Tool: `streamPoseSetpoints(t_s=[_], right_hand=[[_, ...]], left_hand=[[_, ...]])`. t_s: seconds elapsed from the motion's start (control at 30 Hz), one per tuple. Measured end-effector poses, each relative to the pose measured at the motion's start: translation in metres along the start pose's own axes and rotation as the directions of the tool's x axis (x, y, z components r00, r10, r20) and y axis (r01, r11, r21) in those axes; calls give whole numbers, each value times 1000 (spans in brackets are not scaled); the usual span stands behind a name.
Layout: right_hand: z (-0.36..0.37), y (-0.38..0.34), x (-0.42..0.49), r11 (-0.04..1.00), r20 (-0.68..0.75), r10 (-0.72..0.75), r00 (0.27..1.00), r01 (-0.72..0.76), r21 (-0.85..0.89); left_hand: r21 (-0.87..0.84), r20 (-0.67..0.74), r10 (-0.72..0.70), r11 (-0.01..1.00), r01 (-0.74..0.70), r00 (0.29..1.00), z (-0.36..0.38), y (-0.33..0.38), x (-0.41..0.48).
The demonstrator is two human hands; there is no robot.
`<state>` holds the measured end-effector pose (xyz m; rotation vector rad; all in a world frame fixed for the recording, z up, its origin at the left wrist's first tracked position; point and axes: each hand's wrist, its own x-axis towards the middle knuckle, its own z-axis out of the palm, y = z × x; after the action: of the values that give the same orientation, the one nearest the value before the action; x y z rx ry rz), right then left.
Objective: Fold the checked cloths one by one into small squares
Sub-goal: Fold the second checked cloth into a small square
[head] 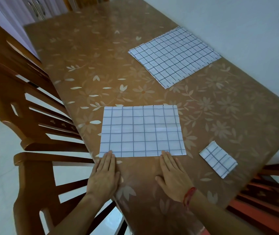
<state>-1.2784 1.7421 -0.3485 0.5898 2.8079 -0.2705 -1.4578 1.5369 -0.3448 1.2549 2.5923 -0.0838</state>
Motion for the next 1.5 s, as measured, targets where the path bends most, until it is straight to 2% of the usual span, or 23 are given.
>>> streamPoseSetpoints(t_s=[0.27,0.53,0.63,0.77,0.97,1.17,1.37,1.5], right_hand=[[-4,32,-20,981,40,187,982,-188,46],[-19,27,-16,958,35,262,964,-264,110],[-33,26,-6,942,-27,295,955,-286,173],[-50,33,18,915,-33,331,943,-312,255],[-70,49,64,749,-3,462,887,-389,536],[-79,61,98,510,55,606,793,-441,738],[-86,64,121,325,142,617,774,-416,849],[-91,67,131,199,185,668,721,-412,889]], left_hand=[[-34,33,-115,993,116,993,0,-10,-8],[-46,16,-155,987,155,988,-6,-3,-5],[-57,13,-133,989,133,991,-8,5,3],[-118,21,-57,991,59,998,-11,20,22],[-138,19,85,987,-82,996,-14,47,61],[-111,9,171,979,-169,985,-17,63,91],[-103,50,159,983,-153,986,-6,62,95],[-123,35,130,985,-125,991,-5,60,95]])
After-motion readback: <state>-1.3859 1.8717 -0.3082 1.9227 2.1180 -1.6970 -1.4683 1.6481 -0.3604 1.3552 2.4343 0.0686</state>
